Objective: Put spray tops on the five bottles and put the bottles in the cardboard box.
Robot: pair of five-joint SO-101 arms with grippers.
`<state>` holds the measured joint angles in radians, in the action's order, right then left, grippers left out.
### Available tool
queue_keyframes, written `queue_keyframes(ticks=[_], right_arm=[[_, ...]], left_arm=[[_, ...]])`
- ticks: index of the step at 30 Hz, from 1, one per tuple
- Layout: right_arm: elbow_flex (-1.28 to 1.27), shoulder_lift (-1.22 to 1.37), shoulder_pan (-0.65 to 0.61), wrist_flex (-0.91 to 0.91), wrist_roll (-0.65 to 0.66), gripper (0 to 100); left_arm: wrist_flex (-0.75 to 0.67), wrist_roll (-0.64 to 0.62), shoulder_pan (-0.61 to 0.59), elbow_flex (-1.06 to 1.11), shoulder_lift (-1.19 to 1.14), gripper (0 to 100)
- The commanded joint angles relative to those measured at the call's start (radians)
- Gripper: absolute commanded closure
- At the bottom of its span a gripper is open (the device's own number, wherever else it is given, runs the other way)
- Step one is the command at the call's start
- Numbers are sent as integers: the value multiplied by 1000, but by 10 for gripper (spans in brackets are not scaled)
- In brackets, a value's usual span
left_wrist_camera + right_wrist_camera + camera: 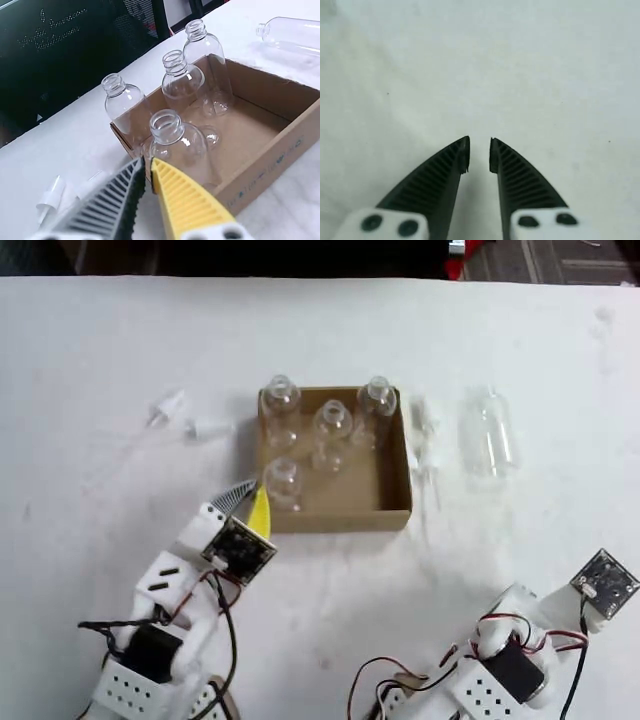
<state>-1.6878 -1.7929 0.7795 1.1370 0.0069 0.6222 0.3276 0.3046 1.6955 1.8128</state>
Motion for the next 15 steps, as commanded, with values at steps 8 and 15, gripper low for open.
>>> queue_keyframes(ticks=[8, 15], right_arm=[[-3, -7, 31, -31, -8, 775], [-3, -5, 94, -2, -55, 625]], left_arm=[[-2, 9, 2, -3, 15, 976], [-2, 9, 2, -3, 15, 976]])
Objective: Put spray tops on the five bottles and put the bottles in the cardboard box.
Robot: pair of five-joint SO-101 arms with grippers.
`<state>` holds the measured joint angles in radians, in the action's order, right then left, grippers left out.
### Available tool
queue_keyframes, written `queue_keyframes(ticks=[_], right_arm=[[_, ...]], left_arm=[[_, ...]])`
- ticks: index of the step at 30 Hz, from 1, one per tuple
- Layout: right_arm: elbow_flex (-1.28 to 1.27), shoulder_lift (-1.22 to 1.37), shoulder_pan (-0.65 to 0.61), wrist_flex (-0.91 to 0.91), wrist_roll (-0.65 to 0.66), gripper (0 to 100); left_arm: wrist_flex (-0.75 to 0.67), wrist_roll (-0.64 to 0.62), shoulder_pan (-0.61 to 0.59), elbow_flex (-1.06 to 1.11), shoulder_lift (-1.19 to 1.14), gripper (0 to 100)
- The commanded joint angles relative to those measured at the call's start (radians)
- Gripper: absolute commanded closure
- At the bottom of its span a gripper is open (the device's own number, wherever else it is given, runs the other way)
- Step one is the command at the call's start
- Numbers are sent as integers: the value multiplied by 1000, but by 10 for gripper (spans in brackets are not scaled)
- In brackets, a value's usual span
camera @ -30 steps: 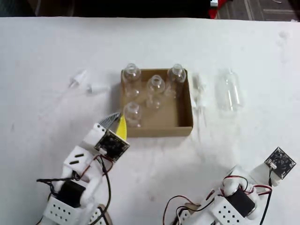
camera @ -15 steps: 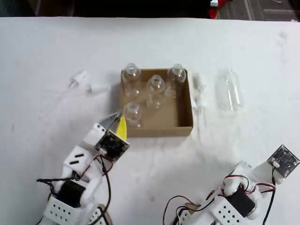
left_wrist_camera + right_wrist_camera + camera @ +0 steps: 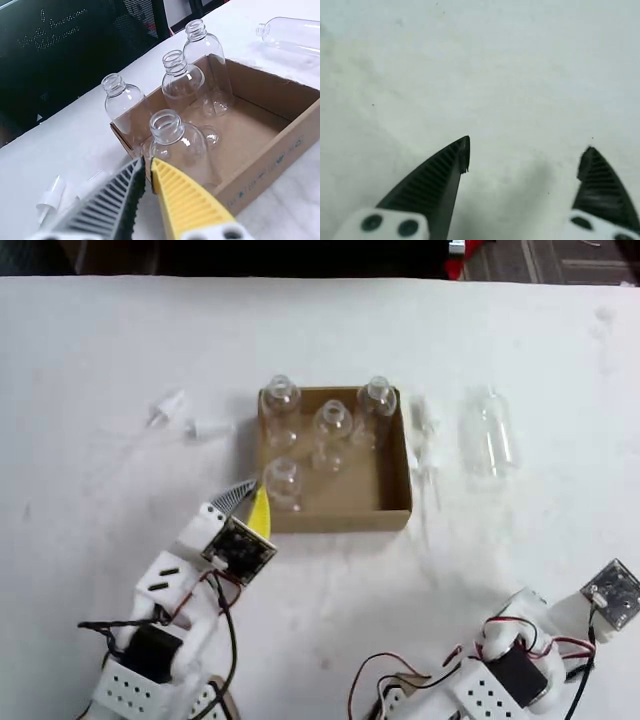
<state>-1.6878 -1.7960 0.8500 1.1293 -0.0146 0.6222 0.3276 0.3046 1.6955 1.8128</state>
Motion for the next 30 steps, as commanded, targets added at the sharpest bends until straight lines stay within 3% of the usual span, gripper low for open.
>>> queue_keyframes(ticks=[1, 6, 8, 10, 11, 14, 20, 26, 30], right_arm=[[-3, -2, 24, 5, -38, 626], [-3, -1, 22, 74, -37, 670], [-3, -1, 1, 82, -35, 783], [-3, -1, -10, 67, -35, 964], [-3, -1, -10, 59, -35, 998], [-3, -1, -8, 54, -35, 885], [-3, -1, -8, 54, -35, 984], [-3, -5, -62, 44, -35, 937], [-3, -5, -150, -156, -35, 927]], left_arm=[[-2, 9, 2, -3, 15, 976], [0, 9, 2, -3, 15, 976], [0, 9, 2, -3, 15, 976], [0, 9, 2, -3, 15, 976], [0, 9, 2, -3, 15, 976], [0, 9, 2, -3, 13, 976], [0, 9, 2, -3, 13, 976], [0, 9, 2, -3, 13, 976], [0, 9, 2, -3, 13, 976]])
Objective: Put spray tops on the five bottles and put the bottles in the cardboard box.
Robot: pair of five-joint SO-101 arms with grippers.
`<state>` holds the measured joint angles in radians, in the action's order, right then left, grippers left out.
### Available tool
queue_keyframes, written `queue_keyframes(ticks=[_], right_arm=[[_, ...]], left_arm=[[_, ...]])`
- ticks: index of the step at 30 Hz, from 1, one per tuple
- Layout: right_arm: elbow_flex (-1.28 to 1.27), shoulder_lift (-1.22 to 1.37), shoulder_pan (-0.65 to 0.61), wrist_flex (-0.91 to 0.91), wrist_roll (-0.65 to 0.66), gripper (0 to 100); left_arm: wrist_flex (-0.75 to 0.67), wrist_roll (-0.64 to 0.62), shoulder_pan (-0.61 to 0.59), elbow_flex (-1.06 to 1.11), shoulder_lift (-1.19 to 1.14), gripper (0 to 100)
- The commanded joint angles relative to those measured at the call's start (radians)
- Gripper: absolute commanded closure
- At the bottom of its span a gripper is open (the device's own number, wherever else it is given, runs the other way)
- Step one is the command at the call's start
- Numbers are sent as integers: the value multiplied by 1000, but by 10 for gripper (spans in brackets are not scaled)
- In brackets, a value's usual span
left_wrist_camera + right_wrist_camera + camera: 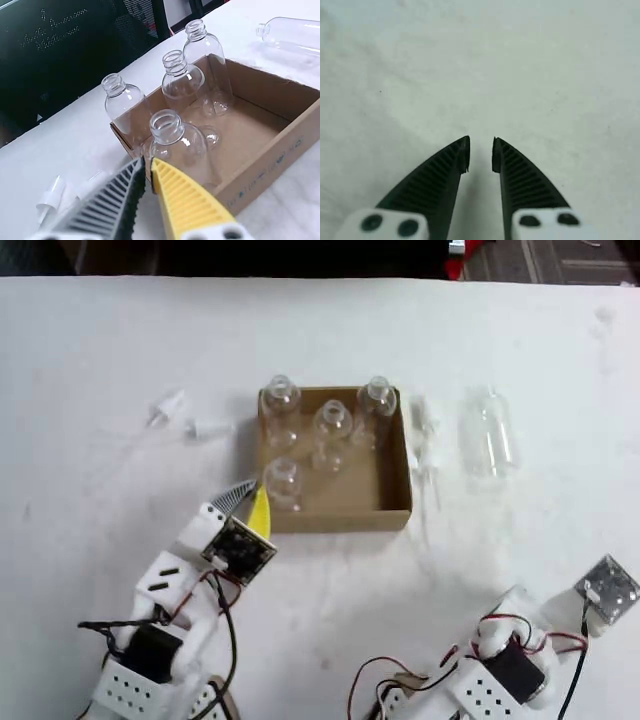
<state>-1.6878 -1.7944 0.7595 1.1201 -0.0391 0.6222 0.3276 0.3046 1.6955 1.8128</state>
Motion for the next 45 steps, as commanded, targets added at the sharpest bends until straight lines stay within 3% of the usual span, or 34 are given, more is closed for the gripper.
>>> queue_keyframes(ticks=[1, 6, 12, 19, 27, 30, 38, 45], right_arm=[[-3, -7, -74, -214, -11, 929], [-3, -5, -148, -496, -18, 928], [-3, -7, -225, -634, -12, 928], [-3, -7, -325, -970, -12, 928], [-2, -5, -361, -1155, -11, 932], [23, -2, -387, -1141, -11, 932], [269, 1, -496, -788, -9, 933], [473, 237, -549, -746, -9, 933]], left_arm=[[0, 9, 2, -3, 13, 976], [0, 9, 2, -3, 13, 976], [-3, 9, 2, -3, 15, 976], [-6, 9, 4, -3, 15, 976], [-6, 9, 5, -3, 15, 976], [-6, 9, 7, -3, 15, 976], [-8, 9, 7, -3, 15, 976], [-8, 11, 4, -5, 15, 976]])
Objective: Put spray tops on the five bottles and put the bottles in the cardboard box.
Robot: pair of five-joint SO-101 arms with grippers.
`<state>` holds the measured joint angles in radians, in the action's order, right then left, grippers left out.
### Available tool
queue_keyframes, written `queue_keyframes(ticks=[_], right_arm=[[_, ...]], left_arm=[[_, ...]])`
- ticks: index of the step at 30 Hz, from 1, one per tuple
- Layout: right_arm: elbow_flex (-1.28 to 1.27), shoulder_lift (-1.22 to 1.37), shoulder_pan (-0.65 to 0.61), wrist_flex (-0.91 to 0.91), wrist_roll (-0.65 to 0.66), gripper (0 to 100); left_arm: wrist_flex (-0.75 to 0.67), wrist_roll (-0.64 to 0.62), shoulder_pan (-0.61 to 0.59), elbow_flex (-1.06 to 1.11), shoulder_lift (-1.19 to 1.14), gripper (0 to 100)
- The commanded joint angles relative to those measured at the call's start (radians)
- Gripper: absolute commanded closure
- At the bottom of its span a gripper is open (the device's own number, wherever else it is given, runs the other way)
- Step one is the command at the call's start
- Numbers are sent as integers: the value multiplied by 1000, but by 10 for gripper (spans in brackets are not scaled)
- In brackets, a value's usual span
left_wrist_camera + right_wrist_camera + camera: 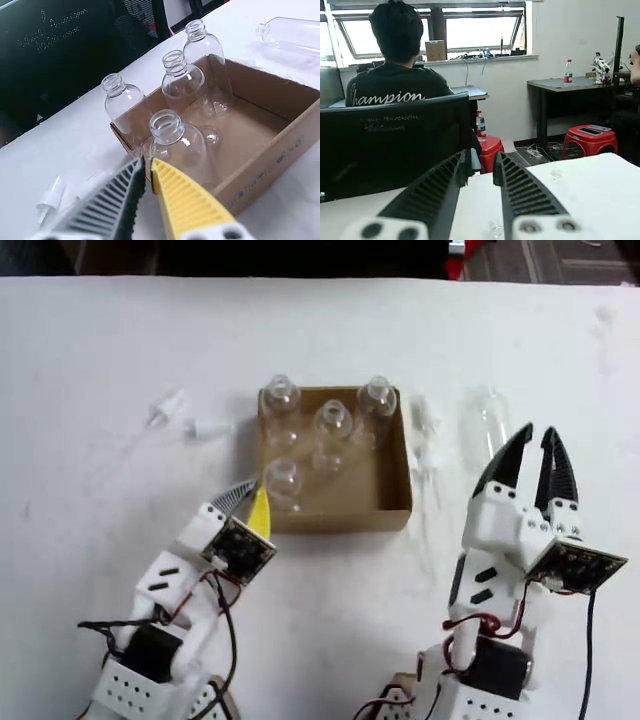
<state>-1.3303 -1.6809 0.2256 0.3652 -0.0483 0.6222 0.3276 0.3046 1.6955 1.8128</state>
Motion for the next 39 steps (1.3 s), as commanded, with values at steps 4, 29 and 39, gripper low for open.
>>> queue_keyframes(ticks=[4, 29, 39], right_arm=[[288, 383, -7, 12, 0, 933], [1817, 2017, 28, 754, 0, 981], [2386, 2572, 38, 846, 120, 981]], left_arm=[[-8, 80, 4, -3, 15, 976], [-2, 86, 4, -3, 15, 976], [0, 87, 4, -3, 15, 976]])
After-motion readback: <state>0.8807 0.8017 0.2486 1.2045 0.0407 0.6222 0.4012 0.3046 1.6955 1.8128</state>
